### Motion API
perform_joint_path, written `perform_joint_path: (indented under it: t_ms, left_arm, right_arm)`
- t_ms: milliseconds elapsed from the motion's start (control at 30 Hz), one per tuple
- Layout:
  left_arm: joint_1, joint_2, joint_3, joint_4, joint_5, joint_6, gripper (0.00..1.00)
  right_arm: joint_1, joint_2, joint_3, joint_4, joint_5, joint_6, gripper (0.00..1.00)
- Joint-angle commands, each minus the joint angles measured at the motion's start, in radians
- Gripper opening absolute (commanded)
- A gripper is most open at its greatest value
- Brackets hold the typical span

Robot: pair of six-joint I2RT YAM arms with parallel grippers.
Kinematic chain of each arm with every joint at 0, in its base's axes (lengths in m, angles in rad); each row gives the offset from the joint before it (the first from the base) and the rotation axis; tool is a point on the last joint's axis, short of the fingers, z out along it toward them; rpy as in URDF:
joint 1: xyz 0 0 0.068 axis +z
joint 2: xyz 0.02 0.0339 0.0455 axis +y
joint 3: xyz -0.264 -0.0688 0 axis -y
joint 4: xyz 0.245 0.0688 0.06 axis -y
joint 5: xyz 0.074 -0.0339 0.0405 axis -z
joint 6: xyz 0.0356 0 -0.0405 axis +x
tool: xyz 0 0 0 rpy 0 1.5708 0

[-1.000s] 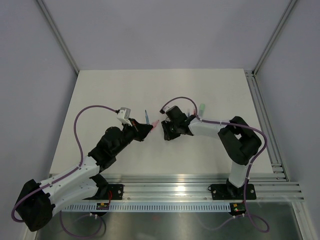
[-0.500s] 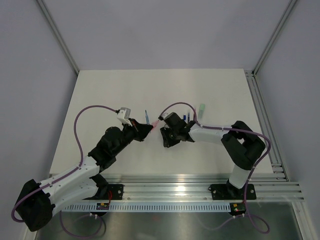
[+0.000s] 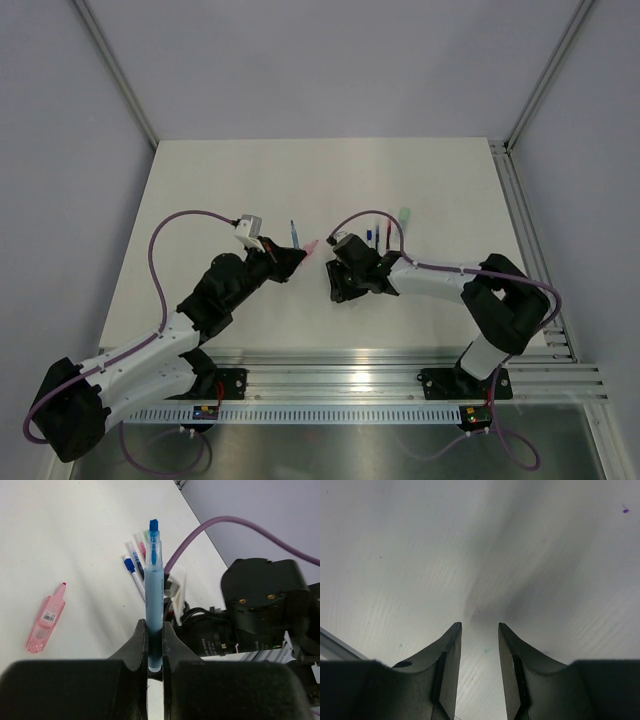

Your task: Insert the pens into the pen caps

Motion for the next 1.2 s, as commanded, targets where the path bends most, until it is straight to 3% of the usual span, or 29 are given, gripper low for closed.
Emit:
perform_joint_path:
  t_ms: [0,167,433,700,1167]
  left_arm:
    - [0.003,0.004,0.012,0.065,0.007,0.003,0.00]
    - [0.003,0.001,0.012,0.065,0.007,0.002,0.00]
    - [0.003,0.000,0.012,0.068,0.033,-0.001,0.00]
    - [0.003,0.000,0.010,0.068,0.030,-0.001,0.00]
    - [0.003,-0.008,0.010,0.063,0.029,0.000,0.00]
  right_arm:
    - [0.012,-0.119,-0.004,-0.021,0.091,0.108,0.44]
    - [0.012,-0.281,-0.080,-0.087,0.200,0.255,0.47]
    - [0.024,-0.462,-0.284,-0.185,0.153,0.481,0.45]
    - [0.029,-0.453,-0.378,-0.058,0.085,0.544,0.54]
    - [0.030,-0.357,-0.341,-0.078,0.142,0.524,0.51]
